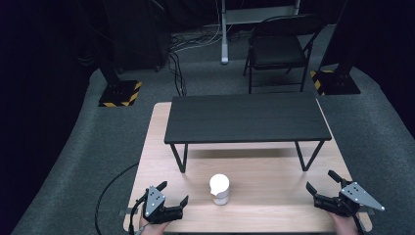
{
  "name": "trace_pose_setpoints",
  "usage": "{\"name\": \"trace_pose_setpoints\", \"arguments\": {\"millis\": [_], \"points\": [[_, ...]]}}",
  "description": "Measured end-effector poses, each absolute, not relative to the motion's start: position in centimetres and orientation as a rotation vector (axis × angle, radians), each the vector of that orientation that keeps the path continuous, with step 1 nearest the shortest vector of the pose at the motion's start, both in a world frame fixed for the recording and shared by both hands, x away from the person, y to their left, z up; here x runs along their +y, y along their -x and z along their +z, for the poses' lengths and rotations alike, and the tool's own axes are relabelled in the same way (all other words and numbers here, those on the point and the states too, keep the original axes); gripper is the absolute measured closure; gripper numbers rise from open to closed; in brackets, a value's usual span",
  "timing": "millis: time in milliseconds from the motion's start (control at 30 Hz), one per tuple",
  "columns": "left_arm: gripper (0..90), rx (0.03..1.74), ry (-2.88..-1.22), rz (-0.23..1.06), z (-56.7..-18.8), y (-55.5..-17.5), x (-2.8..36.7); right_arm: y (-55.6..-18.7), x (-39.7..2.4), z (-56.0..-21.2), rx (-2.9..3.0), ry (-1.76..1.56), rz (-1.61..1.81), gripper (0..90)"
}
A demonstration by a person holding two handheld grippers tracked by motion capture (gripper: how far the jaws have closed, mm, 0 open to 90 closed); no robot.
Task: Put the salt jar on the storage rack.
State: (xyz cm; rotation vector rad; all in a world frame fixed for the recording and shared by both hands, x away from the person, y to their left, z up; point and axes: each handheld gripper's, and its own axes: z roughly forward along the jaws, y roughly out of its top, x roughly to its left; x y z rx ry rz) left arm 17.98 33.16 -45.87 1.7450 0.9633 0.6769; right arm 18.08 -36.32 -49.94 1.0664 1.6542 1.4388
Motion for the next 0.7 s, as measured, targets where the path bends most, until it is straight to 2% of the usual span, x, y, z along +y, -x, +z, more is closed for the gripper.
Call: {"name": "trace_pose_setpoints", "arguments": {"millis": [400, 700], "points": [[6.5, 0.997, -1.689, 0.656, -45.9, -17.8, 35.4, -18.1, -36.3, -49.9, 1.660, -1.065, 1.436, 4.5], [6.1, 0.983, -1.705, 0.649, -45.9, -17.9, 35.2, -18.3, -36.1, -49.8, 1.688, -1.061, 1.432, 4.4]]}}
